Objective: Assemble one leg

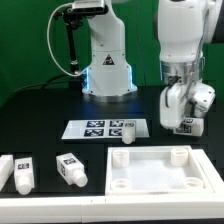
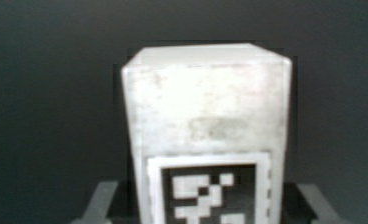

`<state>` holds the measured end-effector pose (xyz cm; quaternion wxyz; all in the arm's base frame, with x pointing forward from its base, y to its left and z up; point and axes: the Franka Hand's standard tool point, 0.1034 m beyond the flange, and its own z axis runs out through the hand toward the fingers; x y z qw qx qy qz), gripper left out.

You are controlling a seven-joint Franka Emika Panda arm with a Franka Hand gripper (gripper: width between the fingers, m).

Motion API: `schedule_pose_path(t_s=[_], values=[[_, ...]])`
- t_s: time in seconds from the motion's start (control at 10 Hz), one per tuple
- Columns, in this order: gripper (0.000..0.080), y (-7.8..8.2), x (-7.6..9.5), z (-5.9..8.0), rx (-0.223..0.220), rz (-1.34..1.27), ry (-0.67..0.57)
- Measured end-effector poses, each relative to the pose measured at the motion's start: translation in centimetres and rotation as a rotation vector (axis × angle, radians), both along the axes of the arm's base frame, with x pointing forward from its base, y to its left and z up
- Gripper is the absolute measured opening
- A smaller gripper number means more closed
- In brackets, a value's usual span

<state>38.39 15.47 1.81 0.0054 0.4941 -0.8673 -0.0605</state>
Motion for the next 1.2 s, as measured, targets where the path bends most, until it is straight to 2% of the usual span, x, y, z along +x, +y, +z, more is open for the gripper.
schedule_pose_path(t_s=[0.3,0.5,0.7,0.9,1.0,1.1,1.2], values=[[0.0284,0.2,-0.3,-0.2,0.008,-0.090,0.008],[0.0284,0.0,-1.0,-1.0,-0.003,-0.175,0.030],[0.0284,0.6,-1.2,-1.0,-0.002,-0.105,0.019],[0.0284,0.6,-1.2,-1.0,-0.001,-0.068,0.015],[0.0475,0.6,-1.2,-1.0,-0.001,-0.068,0.015],[0.0475,0.6,-1.2,-1.0,-0.001,-0.065,0.015],[0.0604,0.6,-1.2,-0.9,0.003,-0.028,0.010]])
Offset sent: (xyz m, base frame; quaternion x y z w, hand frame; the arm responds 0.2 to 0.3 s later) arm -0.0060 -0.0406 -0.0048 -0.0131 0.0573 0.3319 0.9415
